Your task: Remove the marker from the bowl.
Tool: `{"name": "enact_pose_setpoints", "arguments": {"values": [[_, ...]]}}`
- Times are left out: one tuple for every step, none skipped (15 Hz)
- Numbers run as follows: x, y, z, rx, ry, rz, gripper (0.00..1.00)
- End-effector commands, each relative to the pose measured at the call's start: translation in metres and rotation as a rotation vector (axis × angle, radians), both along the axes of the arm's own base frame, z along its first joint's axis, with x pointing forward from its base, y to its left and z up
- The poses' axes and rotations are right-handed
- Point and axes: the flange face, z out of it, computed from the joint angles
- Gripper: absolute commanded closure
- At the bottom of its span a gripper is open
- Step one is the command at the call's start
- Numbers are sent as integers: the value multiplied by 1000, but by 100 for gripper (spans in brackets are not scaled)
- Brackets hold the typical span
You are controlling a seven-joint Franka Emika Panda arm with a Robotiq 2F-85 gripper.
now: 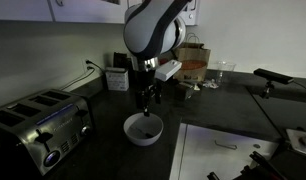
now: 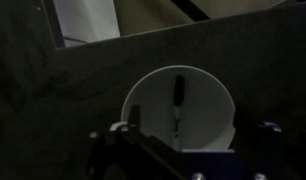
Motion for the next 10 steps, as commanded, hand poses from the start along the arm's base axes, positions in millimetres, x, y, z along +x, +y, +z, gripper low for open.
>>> {"name": "enact_pose_setpoints", "arguments": {"values": [[33,13,-17,34,57,156,0],[41,17,-23,37,66,176,0],[48,21,-30,39,77,184,0],[55,26,-37,44,89,188,0],[61,30,-45,51,106,189,0],[66,35,-53,60,123,185,0],[69,40,-60,53,132,176,0],[72,45,-69,50,143,176,0],[74,49,-77,46,157,180,2],[76,53,-85,42,169,177,4]]}}
